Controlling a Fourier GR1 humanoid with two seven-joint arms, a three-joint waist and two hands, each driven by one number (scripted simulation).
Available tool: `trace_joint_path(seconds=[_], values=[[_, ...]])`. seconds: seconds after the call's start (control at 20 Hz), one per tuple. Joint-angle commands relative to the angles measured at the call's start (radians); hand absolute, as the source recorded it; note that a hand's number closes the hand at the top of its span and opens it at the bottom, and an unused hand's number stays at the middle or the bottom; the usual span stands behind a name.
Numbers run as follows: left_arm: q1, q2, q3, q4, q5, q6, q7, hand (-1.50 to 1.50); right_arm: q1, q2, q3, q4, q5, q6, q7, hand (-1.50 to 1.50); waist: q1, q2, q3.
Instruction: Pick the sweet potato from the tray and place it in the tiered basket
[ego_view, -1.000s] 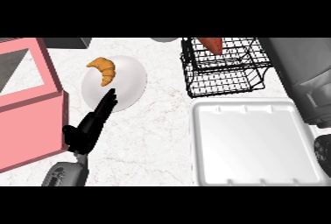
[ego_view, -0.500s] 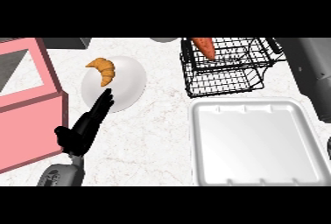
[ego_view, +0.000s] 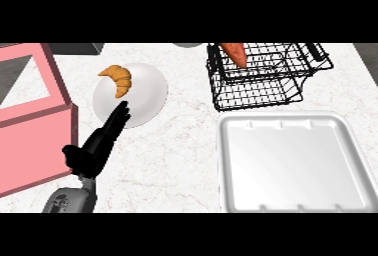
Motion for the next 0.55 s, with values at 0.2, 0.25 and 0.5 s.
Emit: trace_joint_path(seconds=[0.2,0.25,0.5], values=[[-0.017,-0.044,-0.029,0.032,-0.053,0.054,-0.025,0.0,0.124,-0.235,-0.151,0.046,-0.122,0.112,-0.148,-1.5,0.004,0.008,0.002],[-0.033,-0.033,-0.015,0.019,-0.026,0.035,0.013,0.0,0.167,-0.275,-0.17,0.059,-0.138,0.159,-0.184,-1.5,0.006,0.011,0.003],[0.003,-0.017,-0.01,0.011,-0.009,0.002,-0.023,0.0,0.242,-0.436,-0.171,0.108,-0.133,0.339,-0.206,-1.5,0.019,0.013,0.004]])
